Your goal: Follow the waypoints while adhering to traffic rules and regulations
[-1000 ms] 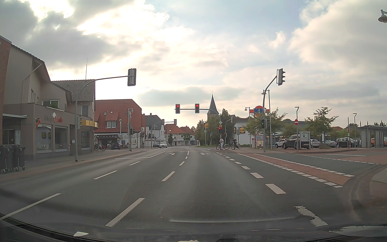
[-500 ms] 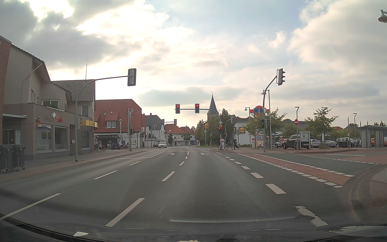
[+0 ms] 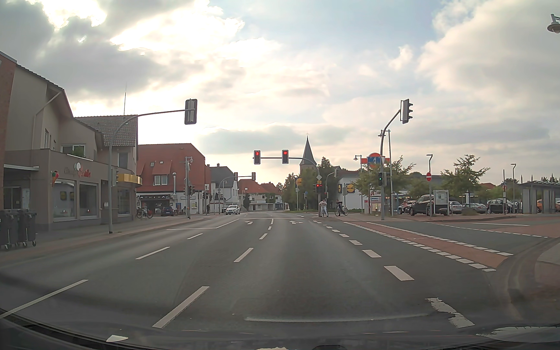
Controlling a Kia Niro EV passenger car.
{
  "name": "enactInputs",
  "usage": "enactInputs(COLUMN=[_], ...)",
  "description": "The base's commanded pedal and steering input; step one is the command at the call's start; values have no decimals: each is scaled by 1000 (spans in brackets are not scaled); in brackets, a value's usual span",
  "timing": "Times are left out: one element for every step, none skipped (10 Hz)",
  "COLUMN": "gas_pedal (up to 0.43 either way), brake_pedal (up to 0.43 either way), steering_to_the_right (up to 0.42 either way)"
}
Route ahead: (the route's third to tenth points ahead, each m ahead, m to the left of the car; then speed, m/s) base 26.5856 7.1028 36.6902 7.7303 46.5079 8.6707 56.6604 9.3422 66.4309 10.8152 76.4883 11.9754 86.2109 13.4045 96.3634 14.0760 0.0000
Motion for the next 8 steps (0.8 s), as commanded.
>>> enactInputs(gas_pedal=[0,0,0,0,0,0,0,0], brake_pedal=[220,220,220,220,220,220,220,220], steering_to_the_right=[-5,-5,-5,-5,-5,-5,-5,-5])
